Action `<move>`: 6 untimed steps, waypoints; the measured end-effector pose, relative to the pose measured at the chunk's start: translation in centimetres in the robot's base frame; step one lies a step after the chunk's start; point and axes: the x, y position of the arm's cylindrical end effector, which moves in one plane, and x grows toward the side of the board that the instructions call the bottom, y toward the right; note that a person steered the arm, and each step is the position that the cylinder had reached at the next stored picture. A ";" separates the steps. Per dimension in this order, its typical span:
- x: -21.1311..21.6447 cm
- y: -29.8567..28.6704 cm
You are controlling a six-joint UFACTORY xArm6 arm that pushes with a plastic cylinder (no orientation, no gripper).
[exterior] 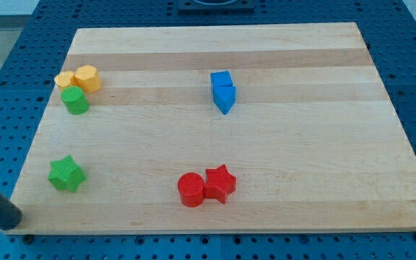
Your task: Nudge the green star a bit left
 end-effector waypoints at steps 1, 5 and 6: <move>-0.6 1.6; -6.1 9.0; -4.2 10.6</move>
